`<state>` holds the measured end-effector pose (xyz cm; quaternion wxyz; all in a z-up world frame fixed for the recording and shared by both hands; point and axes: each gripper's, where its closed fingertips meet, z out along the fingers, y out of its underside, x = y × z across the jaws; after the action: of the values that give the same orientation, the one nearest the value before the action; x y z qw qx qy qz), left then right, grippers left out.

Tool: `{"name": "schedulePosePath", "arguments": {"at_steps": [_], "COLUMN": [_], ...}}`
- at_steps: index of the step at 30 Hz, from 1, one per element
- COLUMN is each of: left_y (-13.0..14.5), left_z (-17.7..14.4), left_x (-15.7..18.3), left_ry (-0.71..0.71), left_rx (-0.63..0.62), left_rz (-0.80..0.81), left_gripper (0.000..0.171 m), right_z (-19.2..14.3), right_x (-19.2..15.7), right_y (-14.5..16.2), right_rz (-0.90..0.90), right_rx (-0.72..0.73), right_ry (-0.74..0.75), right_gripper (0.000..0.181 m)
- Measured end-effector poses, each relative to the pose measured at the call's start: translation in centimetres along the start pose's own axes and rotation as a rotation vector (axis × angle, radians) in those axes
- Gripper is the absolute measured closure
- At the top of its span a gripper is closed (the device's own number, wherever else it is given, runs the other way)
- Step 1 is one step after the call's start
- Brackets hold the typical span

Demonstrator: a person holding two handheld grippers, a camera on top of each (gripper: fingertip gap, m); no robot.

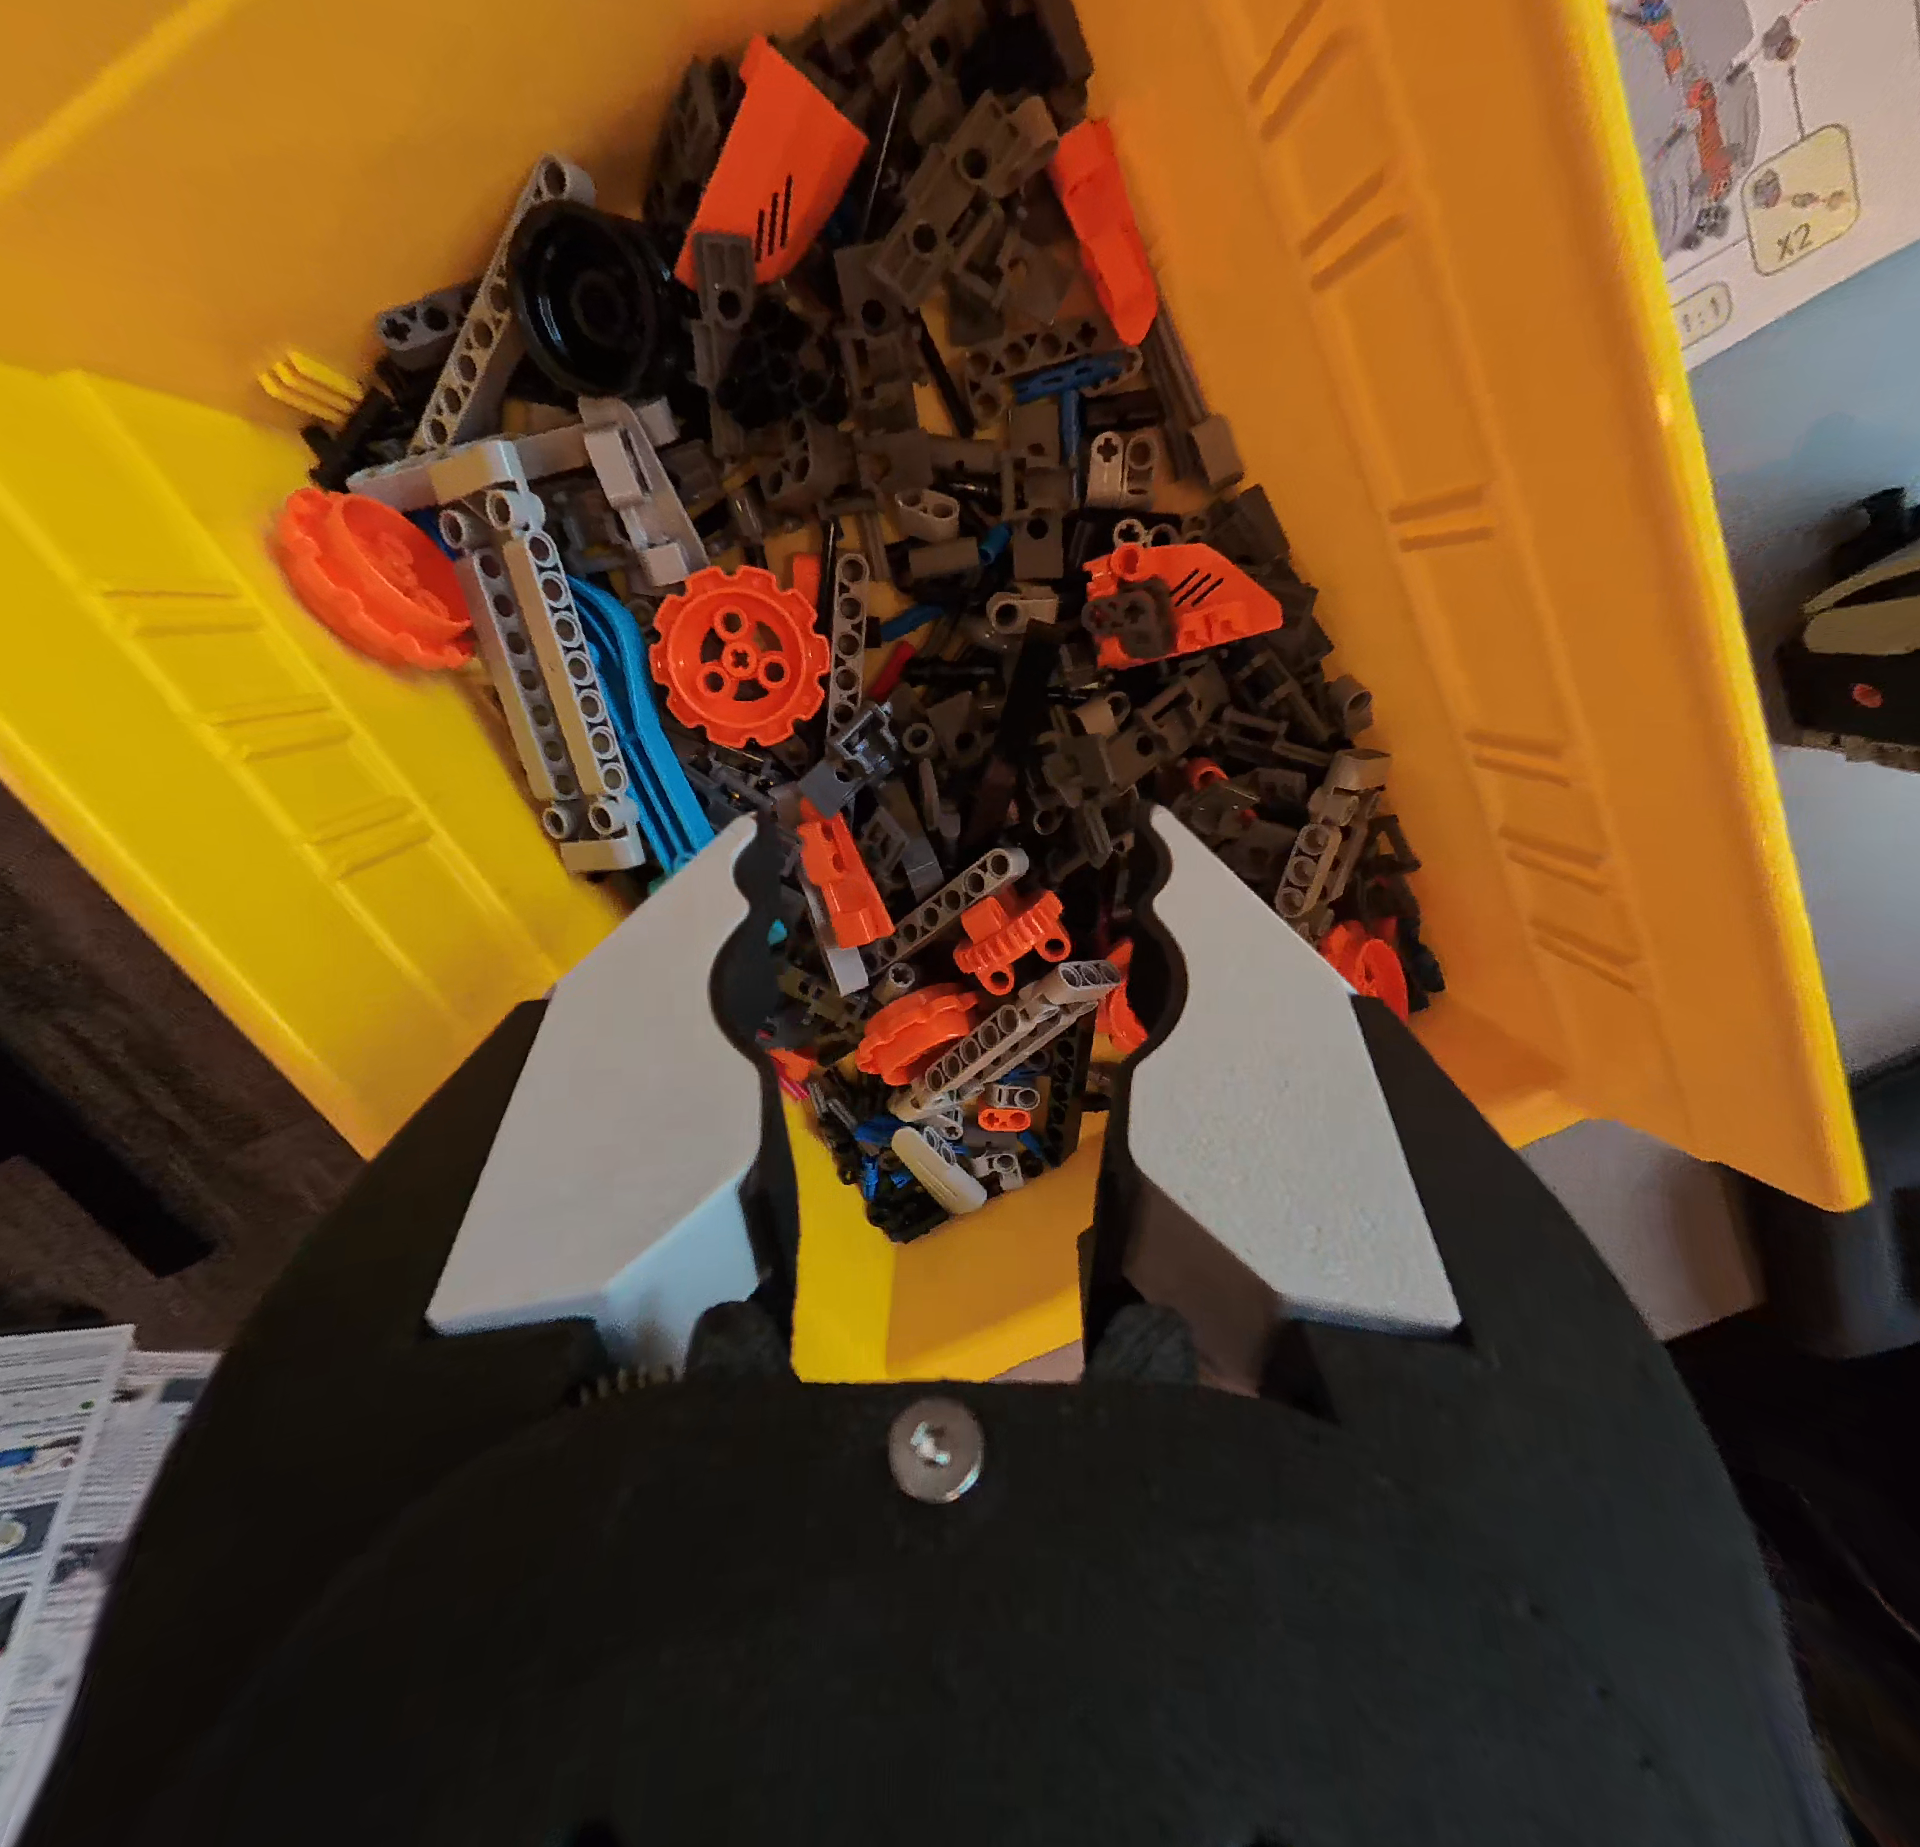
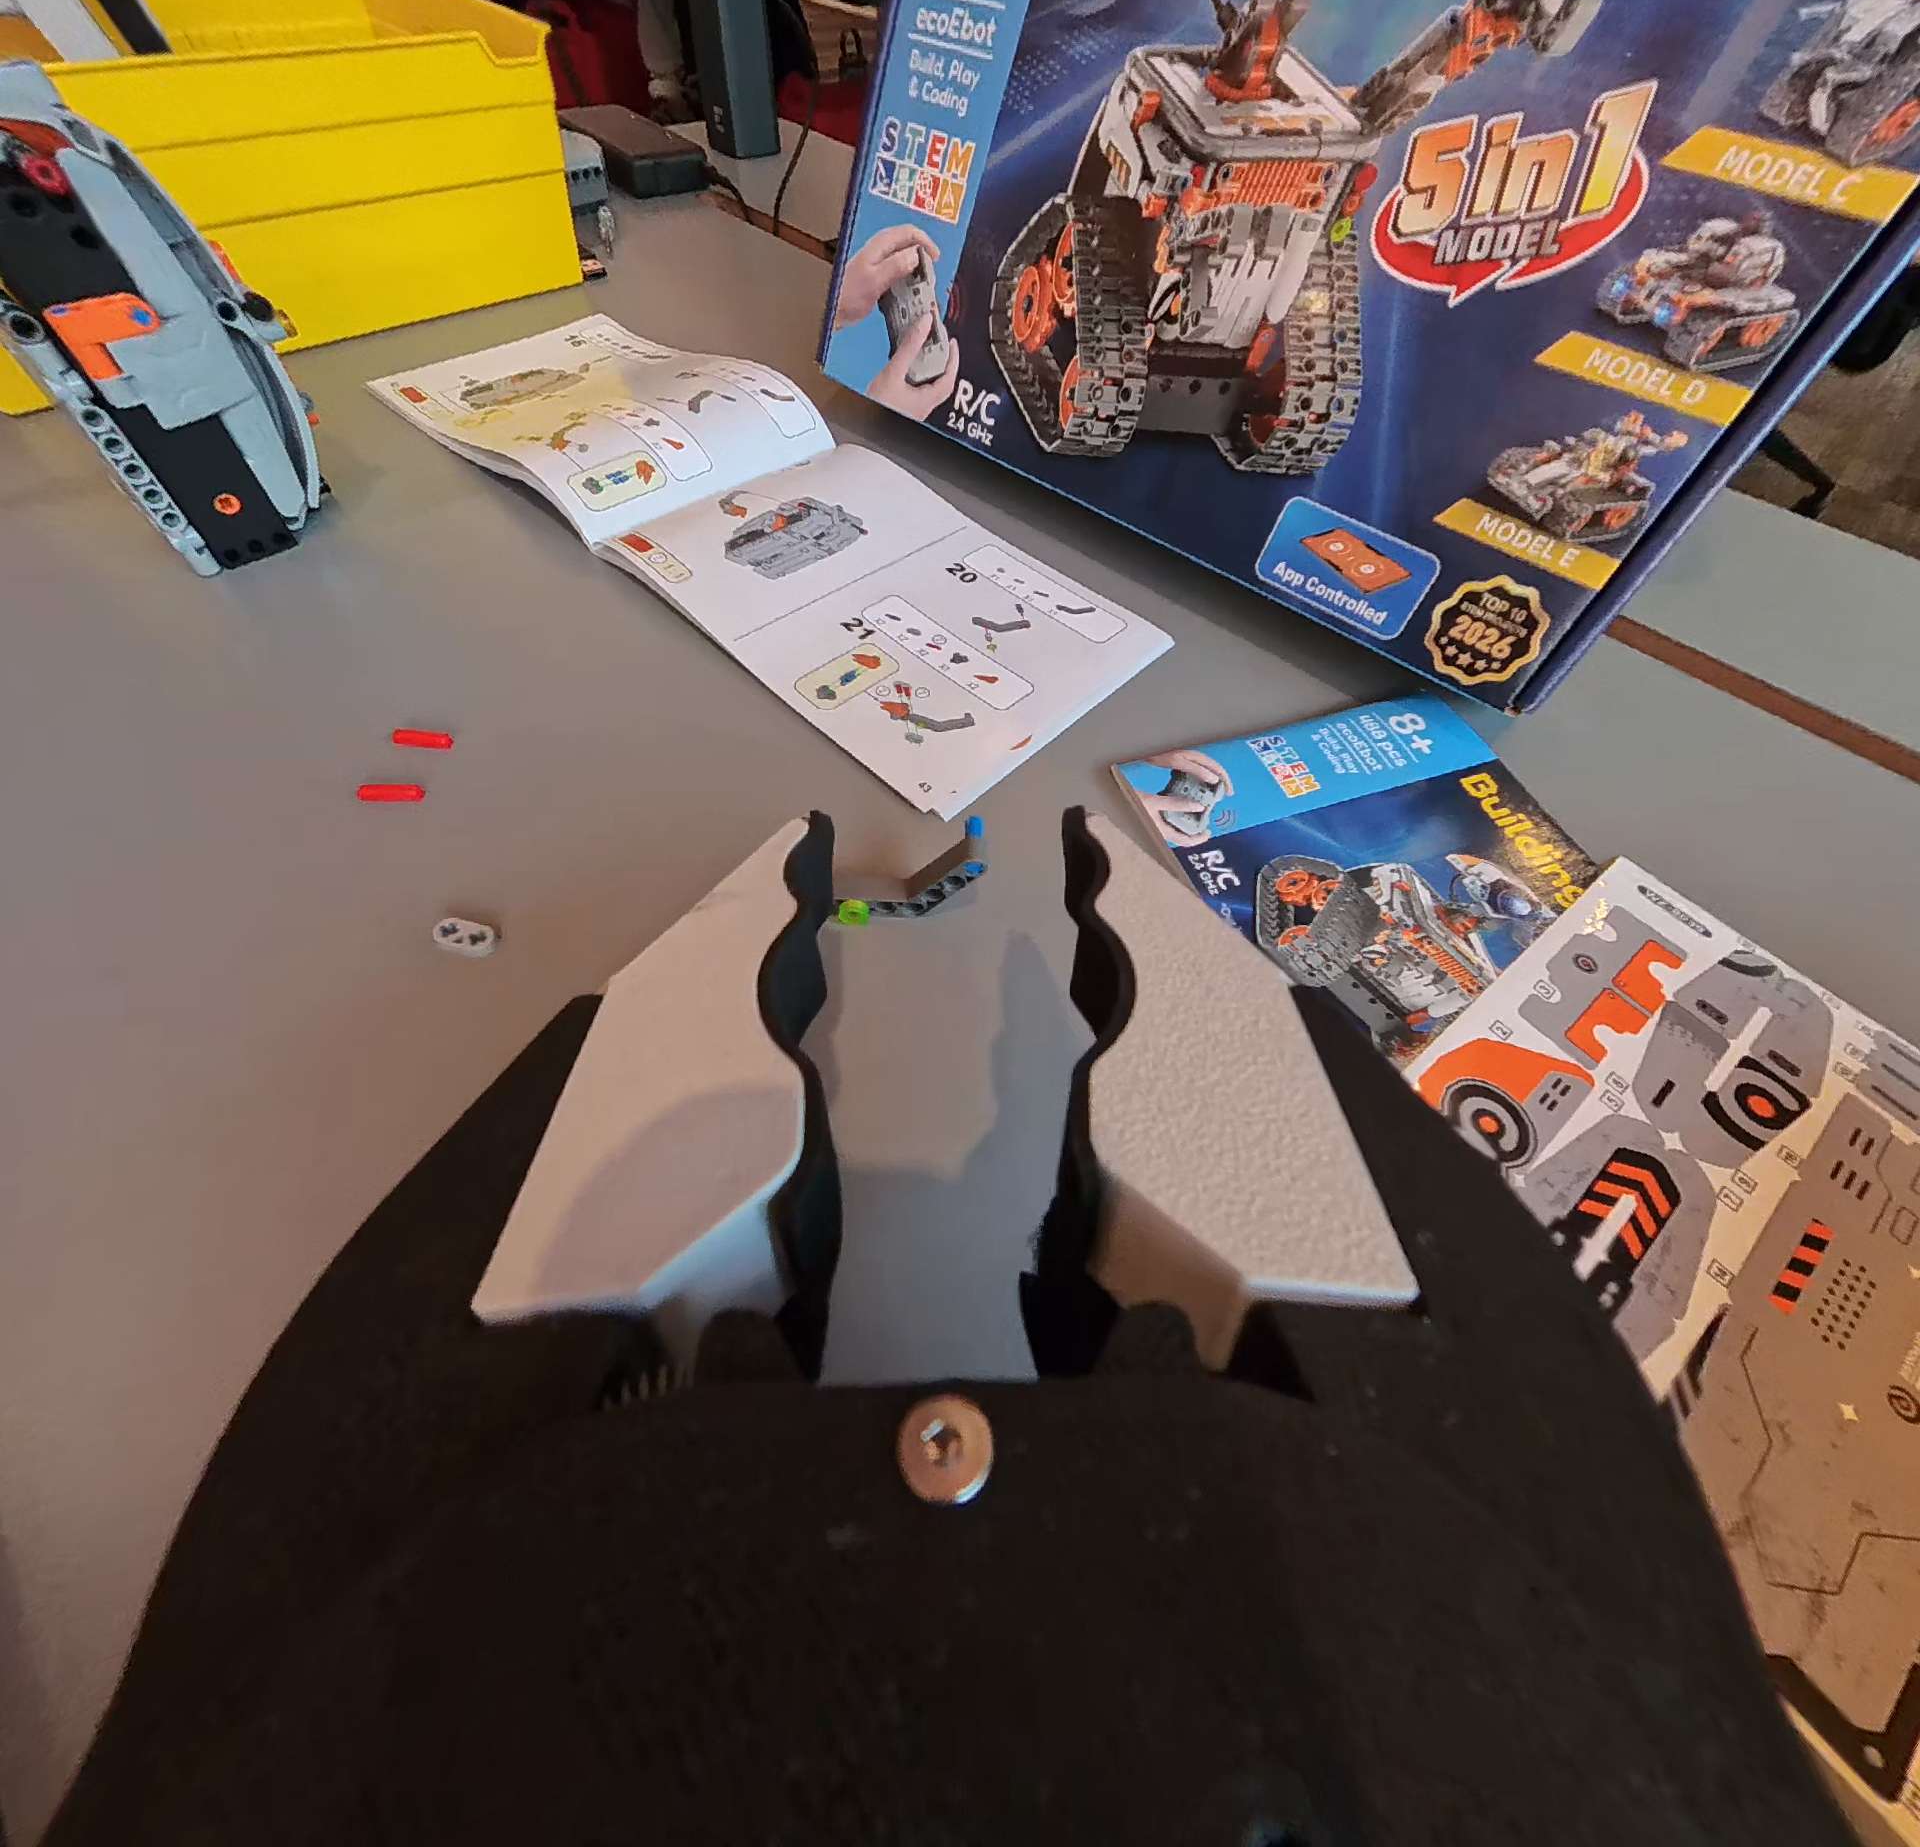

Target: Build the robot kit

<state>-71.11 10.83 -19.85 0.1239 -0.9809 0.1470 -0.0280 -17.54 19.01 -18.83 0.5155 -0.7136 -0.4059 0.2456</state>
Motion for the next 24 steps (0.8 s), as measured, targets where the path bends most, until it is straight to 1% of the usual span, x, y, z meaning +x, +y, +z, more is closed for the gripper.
{"name": "schedulePosePath", "arguments": {"at_steps": [4, 7, 10, 11, 12, 14, 15, 18, 24], "left_y": [-0.3, -0.8, -1.0, -0.9, -1.0, -1.2, -1.1, -1.2, -3.5], "left_z": [1.2, 3.0, 4.9, 5.4, 5.6, 5.4, 5.1, 3.7, -0.9], "left_x": [0.7, 1.5, 1.6, 1.6, 1.7, 1.7, 1.5, 0.4, -0.9], "left_ry": [-0.020, -0.021, -0.057, -0.058, -0.051, -0.049, -0.050, -0.042, 0.052], "left_rx": [-0.011, -0.042, -0.084, -0.101, -0.104, -0.081, -0.070, -0.004, 0.240], "left_rz": [0.101, 0.150, 0.207, 0.216, 0.211, 0.212, 0.210, 0.173, 0.000], "left_gripper": [0.097, 0.088, 0.086, 0.083, 0.085, 0.102, 0.106, 0.103, 0.104], "right_z": [-0.3, 0.1, 0.2, 0.2, 0.2, 0.1, 0.1, 0.1, 0.2], "right_x": [0.0, 0.3, 0.9, 1.1, 1.2, 1.5, 1.6, 1.9, 2.3], "right_y": [-0.5, 0.2, 1.1, 1.3, 1.4, 1.5, 1.5, 1.5, 1.5], "right_rz": [-0.035, -0.013, -0.013, -0.010, -0.005, 0.001, 0.002, 0.007, 0.033], "right_rx": [0.021, -0.004, -0.036, -0.042, -0.045, -0.046, -0.047, -0.042, -0.024], "right_ry": [0.023, 0.023, 0.045, 0.052, 0.057, 0.065, 0.070, 0.078, 0.077], "right_gripper": [0.136, 0.136, 0.136, 0.136, 0.136, 0.136, 0.136, 0.136, 0.136]}}
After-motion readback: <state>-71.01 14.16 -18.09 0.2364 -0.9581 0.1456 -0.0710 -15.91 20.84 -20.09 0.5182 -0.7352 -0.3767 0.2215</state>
